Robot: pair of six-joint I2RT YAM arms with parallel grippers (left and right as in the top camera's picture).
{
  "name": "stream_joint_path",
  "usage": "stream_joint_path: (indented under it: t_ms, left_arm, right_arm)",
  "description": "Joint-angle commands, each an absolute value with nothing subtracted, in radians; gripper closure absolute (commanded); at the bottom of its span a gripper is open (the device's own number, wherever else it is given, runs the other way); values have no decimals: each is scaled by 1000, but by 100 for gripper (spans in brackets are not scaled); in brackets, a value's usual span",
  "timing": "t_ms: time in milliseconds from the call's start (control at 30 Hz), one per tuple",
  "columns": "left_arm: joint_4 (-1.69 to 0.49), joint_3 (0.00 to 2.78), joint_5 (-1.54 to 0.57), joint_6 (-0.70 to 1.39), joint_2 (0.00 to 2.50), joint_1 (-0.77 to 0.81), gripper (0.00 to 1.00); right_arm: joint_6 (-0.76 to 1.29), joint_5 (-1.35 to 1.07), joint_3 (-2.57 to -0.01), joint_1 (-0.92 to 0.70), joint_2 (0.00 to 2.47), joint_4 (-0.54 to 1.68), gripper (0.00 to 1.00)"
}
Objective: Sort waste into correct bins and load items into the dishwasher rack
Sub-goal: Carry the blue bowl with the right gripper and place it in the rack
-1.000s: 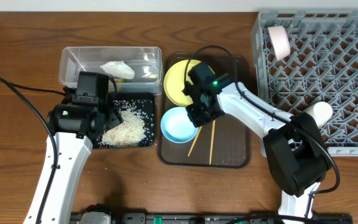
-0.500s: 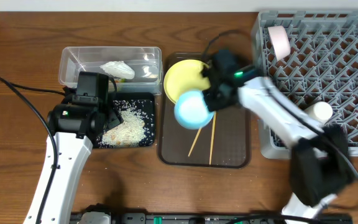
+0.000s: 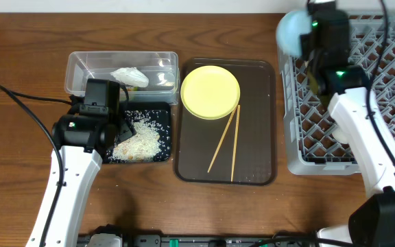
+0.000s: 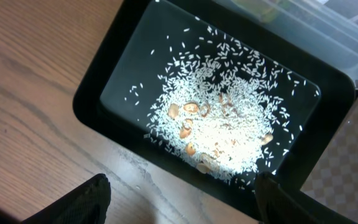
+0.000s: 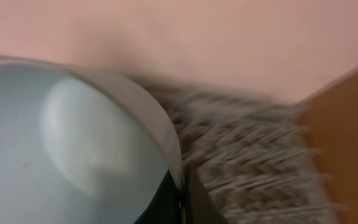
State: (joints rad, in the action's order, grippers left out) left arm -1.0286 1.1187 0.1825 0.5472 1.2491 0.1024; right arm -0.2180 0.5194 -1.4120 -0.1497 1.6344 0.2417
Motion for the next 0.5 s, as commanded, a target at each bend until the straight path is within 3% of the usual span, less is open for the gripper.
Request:
stream_joint_path:
  t_ms: [0,233,467]
  left_arm:
    - [-1031,1115,184,556,1253,98,23]
    - [-1031,1115,183,556,1253,98,23]
    - [-1030,1115,183,556,1253,98,23]
  right_arm:
    - [-401,746,-1417,-99,1642,135,99]
    - [-576,761,-1417,-6,1711,-20,99]
    - [-586,902,-1417,47,1855,-197,99]
